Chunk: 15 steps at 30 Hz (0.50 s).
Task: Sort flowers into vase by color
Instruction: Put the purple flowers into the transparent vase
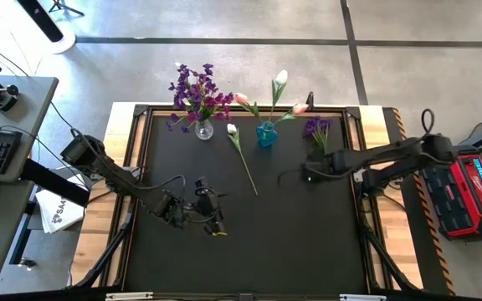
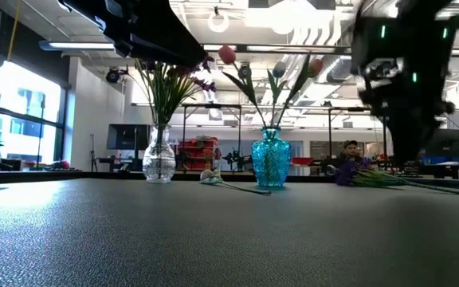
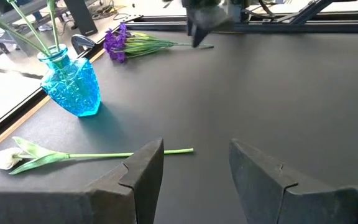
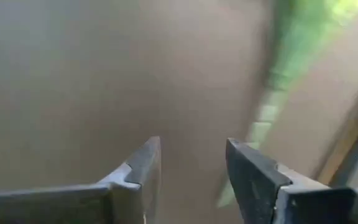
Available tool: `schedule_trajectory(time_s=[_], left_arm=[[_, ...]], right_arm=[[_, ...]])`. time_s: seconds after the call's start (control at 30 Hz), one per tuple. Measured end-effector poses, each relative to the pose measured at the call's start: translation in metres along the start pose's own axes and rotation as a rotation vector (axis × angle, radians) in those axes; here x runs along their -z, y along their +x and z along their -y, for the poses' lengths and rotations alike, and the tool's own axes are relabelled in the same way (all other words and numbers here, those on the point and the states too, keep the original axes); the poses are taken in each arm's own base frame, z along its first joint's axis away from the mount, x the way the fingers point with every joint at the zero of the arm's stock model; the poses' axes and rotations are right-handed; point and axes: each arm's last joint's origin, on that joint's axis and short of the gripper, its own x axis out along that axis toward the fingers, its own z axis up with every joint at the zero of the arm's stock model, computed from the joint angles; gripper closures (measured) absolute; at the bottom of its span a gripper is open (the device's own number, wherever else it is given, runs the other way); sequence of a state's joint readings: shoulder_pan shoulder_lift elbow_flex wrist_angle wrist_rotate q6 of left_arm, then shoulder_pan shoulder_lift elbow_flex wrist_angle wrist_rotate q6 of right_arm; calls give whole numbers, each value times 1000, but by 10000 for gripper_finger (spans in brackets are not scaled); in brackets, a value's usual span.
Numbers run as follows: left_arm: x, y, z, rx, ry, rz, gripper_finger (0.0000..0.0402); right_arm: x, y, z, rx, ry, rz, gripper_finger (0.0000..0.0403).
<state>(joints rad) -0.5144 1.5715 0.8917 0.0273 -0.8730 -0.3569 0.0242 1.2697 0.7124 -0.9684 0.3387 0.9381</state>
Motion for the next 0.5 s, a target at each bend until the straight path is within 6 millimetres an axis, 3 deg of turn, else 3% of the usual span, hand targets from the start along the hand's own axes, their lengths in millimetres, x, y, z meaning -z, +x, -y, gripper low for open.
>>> schedule_trajectory(time_s=[0.17, 0.37, 0.5], left_arm=[[0, 1, 0, 21, -1, -9, 234], [0, 1, 0, 25, -1, -11, 234], [0, 1, 0, 39, -1, -17, 234]], right_arm=[[-9, 31, 28, 143, 75, 39, 260], [-39, 44, 50, 142, 139, 109, 259], [-52, 51, 71, 162, 227, 92, 236]])
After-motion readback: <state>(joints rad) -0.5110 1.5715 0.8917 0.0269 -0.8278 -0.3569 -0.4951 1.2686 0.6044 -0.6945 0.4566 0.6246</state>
